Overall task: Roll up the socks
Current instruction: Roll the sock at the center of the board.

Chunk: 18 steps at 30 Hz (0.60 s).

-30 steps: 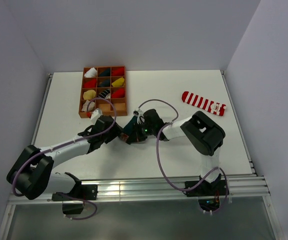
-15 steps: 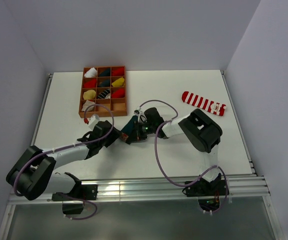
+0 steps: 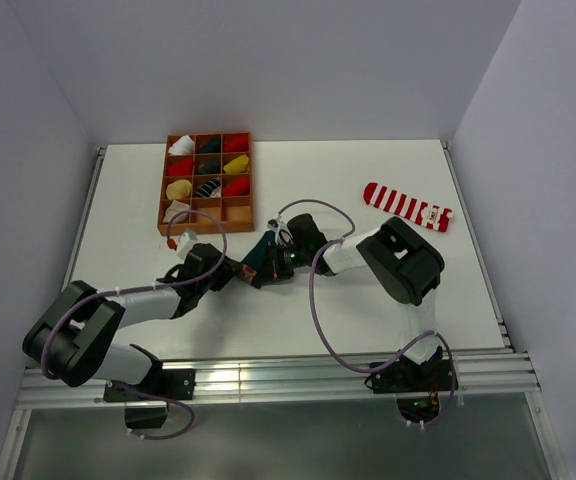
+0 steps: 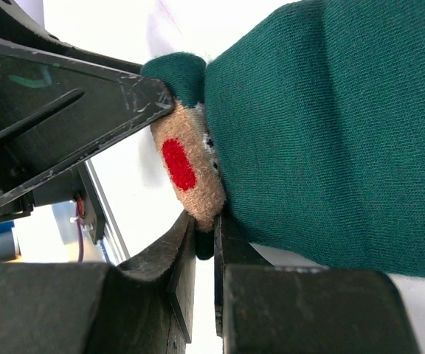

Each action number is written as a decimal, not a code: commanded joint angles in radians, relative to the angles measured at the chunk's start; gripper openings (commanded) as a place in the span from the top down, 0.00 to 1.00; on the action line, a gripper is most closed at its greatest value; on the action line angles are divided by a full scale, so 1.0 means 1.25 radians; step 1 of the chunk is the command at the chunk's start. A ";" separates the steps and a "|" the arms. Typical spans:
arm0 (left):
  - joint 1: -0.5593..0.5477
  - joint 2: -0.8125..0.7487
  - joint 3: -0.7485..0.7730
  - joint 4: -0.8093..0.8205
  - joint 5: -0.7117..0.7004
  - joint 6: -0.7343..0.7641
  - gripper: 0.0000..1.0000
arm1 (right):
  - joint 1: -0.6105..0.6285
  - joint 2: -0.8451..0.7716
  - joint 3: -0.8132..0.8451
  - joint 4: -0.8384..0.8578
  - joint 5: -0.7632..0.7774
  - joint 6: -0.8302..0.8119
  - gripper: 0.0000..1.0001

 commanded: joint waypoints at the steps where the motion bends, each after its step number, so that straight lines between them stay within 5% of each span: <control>1: 0.008 0.031 -0.011 0.012 0.006 0.001 0.61 | 0.001 0.034 -0.001 -0.086 0.057 -0.015 1.00; 6: 0.008 0.074 0.015 -0.014 0.018 0.020 0.77 | 0.003 0.015 -0.006 -0.094 0.070 -0.021 0.98; 9: 0.009 0.099 0.038 -0.042 0.023 0.035 0.96 | 0.003 -0.002 -0.015 -0.097 0.084 -0.031 0.81; 13: 0.008 0.126 0.067 -0.081 0.029 0.051 0.98 | 0.005 -0.060 -0.053 -0.105 0.152 -0.064 0.64; 18: 0.008 0.160 0.101 -0.124 0.047 0.074 0.99 | 0.031 -0.209 -0.095 -0.140 0.321 -0.125 0.56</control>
